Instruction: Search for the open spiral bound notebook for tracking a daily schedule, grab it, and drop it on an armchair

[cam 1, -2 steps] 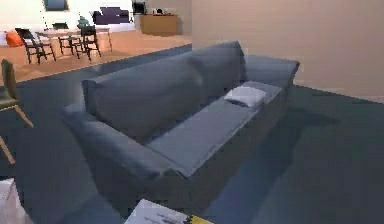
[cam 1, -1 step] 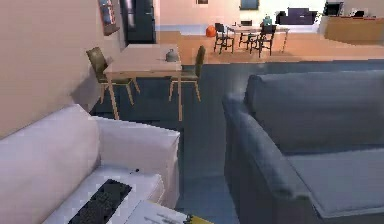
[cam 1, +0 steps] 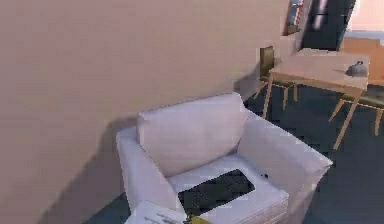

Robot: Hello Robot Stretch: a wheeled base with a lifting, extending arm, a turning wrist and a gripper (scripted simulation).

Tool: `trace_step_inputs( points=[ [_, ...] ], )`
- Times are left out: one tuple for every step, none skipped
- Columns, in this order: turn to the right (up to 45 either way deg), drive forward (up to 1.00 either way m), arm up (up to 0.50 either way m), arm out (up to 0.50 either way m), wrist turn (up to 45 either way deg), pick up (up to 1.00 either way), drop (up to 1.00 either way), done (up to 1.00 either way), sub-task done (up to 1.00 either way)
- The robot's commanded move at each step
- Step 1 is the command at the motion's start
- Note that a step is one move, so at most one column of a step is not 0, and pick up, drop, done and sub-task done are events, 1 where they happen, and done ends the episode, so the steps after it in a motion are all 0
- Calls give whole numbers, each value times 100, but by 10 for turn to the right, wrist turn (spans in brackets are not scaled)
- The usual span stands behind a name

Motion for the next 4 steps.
trace_step_inputs(
  points=[
    [450, 0, 0, 0, 0, 0, 0, 0, 0],
    [450, 0, 0, 0, 0, 0, 0, 0, 0],
    [450, 0, 0, 0, 0, 0, 0, 0, 0],
    [120, 0, 0, 0, 0, 0, 0, 0, 0]
  ],
)
